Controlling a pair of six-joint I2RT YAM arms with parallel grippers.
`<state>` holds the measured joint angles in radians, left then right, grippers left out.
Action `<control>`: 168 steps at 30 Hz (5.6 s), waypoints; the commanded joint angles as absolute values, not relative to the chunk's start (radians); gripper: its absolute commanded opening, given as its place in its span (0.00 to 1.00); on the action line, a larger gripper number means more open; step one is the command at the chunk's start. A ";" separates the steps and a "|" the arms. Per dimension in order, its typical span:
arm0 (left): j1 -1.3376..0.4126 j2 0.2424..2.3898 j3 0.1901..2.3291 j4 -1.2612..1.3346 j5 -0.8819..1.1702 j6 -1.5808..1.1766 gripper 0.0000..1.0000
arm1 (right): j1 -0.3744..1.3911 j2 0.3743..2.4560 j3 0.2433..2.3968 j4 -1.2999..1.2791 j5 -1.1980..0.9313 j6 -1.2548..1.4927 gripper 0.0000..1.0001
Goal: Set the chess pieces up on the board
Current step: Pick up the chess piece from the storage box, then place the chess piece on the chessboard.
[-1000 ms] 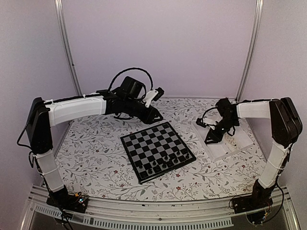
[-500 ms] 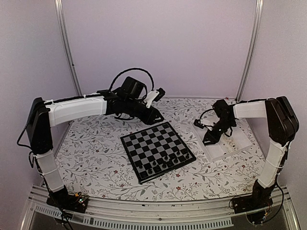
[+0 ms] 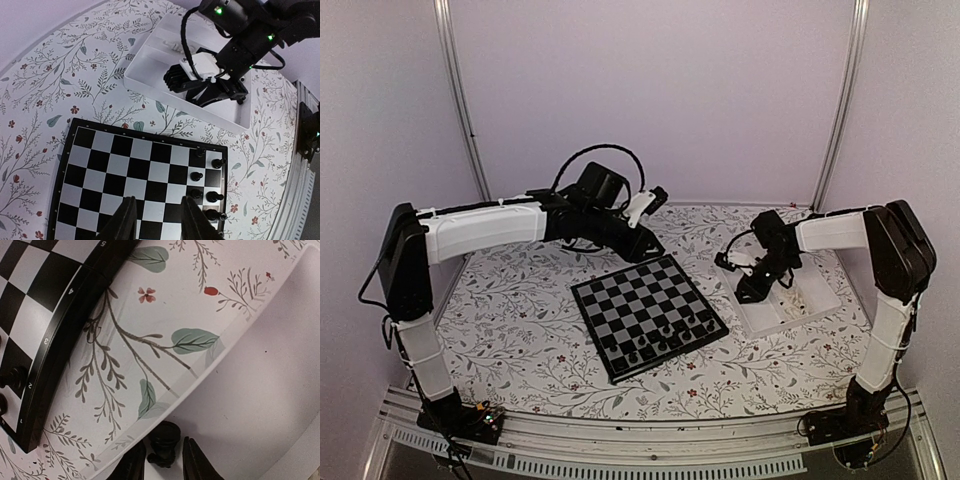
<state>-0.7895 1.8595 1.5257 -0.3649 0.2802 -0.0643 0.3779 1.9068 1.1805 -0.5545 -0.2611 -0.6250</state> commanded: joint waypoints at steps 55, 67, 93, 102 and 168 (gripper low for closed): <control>-0.864 2.237 1.680 0.146 0.751 -0.671 0.37 | 0.509 1.591 1.276 -0.688 -0.494 -0.716 0.12; -0.853 2.207 1.619 0.251 0.798 -0.705 0.14 | 0.497 1.566 1.300 -0.711 -0.526 -0.686 0.27; -0.856 2.029 1.472 0.499 0.712 -0.496 0.15 | 0.247 1.740 1.270 -0.682 -1.501 -0.231 0.61; -0.866 2.055 1.526 0.463 0.721 -0.469 0.15 | 0.271 1.748 1.256 -0.629 -1.524 -0.169 0.53; -0.764 1.722 1.579 -0.204 0.283 -0.019 0.43 | 0.394 1.729 1.362 -0.737 -0.883 -0.407 0.02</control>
<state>-0.8249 1.7485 1.5867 -0.0967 0.4061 -0.0830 0.3218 1.7405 1.3716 -0.6533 -1.1328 -0.2764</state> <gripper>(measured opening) 0.432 0.093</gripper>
